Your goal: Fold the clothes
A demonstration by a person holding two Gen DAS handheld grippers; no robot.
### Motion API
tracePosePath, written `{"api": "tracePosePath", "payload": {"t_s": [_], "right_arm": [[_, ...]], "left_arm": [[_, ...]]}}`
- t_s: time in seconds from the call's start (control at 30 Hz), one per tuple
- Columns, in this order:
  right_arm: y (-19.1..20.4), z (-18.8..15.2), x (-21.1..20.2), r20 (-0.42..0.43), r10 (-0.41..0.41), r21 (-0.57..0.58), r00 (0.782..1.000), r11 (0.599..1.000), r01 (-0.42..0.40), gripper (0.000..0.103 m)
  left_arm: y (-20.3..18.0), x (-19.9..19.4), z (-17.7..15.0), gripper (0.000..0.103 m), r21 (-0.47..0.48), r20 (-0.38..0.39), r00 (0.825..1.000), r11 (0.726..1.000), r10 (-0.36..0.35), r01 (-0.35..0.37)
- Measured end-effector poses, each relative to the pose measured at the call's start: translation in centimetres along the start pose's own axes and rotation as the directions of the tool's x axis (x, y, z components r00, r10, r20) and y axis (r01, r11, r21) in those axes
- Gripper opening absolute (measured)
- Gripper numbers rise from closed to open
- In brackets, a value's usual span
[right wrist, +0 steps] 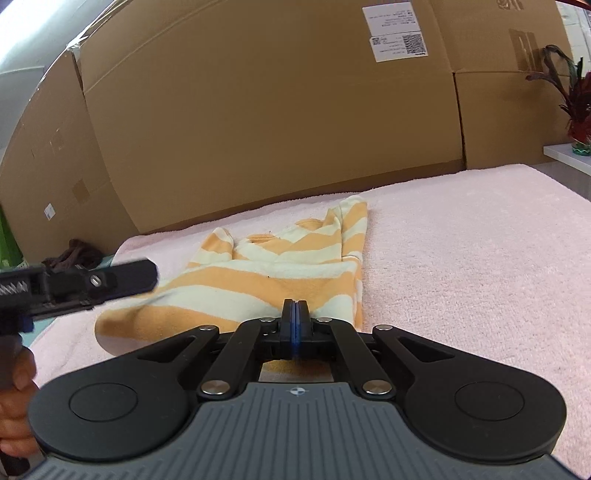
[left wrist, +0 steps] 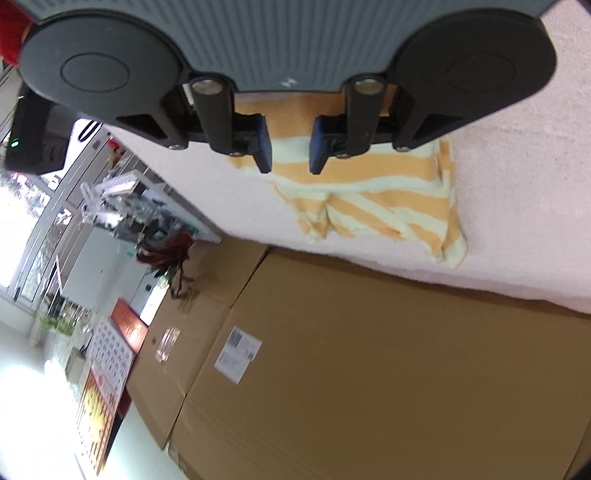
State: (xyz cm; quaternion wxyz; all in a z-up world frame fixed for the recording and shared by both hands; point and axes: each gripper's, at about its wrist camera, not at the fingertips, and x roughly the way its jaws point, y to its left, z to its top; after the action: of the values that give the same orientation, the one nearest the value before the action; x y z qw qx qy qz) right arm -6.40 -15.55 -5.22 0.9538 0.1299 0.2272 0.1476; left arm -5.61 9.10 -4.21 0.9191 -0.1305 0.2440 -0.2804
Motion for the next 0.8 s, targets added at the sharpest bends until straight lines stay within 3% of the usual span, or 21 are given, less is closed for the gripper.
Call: {"api": "tracePosePath", "payload": {"t_s": [0.03, 0.07, 0.1, 0.17, 0.33, 0.53, 0.7, 0.73, 0.8], "right_arm": [[0.0, -0.1, -0.1, 0.006, -0.001, -0.006, 1.0, 1.0, 0.001, 0.0], [0.0, -0.2, -0.2, 0.01, -0.001, -0.005, 1.0, 1.0, 0.001, 0.0], [-0.1, -0.3, -0.2, 0.011, 0.0, 0.003, 1.0, 1.0, 0.0, 0.0], [-0.4, -0.3, -0.3, 0.012, 0.004, 0.02, 1.0, 1.0, -0.004, 0.0], [-0.4, 0.3, -0.5, -0.003, -0.005, 0.038, 1.0, 0.999, 0.005, 0.0], [1.2, 3.1, -1.2, 0.071, 0.037, -0.06, 0.997, 0.998, -0.032, 0.005], [-0.3, 3.5, 2.5, -0.06, -0.039, 0.018, 0.997, 0.999, 0.04, 0.007], [-1.2, 3.0, 3.2, -0.097, -0.058, 0.053, 0.994, 0.997, 0.063, 0.002], [-2.3, 2.1, 2.9, -0.084, -0.042, 0.08, 0.996, 0.996, 0.048, 0.0]], "left_arm": [[0.3, 0.6, -0.2, 0.026, 0.001, -0.006, 1.0, 1.0, 0.021, -0.021], [0.7, 1.0, 0.0, 0.015, -0.006, -0.015, 0.999, 0.999, 0.044, -0.044], [1.2, 1.4, 0.2, 0.012, -0.021, -0.027, 0.998, 0.998, 0.064, -0.065], [2.3, 2.1, 0.5, 0.008, -0.044, -0.044, 0.997, 0.997, 0.058, -0.06], [3.0, 3.0, 0.5, 0.008, -0.042, -0.053, 0.996, 0.996, 0.077, -0.079], [2.9, 2.9, 0.5, 0.008, -0.034, -0.045, 0.996, 0.996, 0.078, -0.079], [3.2, 2.5, 0.3, 0.008, -0.057, -0.033, 0.997, 0.996, 0.064, -0.066], [3.4, 2.4, 0.3, 0.008, -0.066, -0.03, 0.998, 0.996, 0.06, -0.062], [3.4, 2.2, 0.2, 0.008, -0.076, -0.019, 0.998, 0.996, 0.054, -0.056]]}}
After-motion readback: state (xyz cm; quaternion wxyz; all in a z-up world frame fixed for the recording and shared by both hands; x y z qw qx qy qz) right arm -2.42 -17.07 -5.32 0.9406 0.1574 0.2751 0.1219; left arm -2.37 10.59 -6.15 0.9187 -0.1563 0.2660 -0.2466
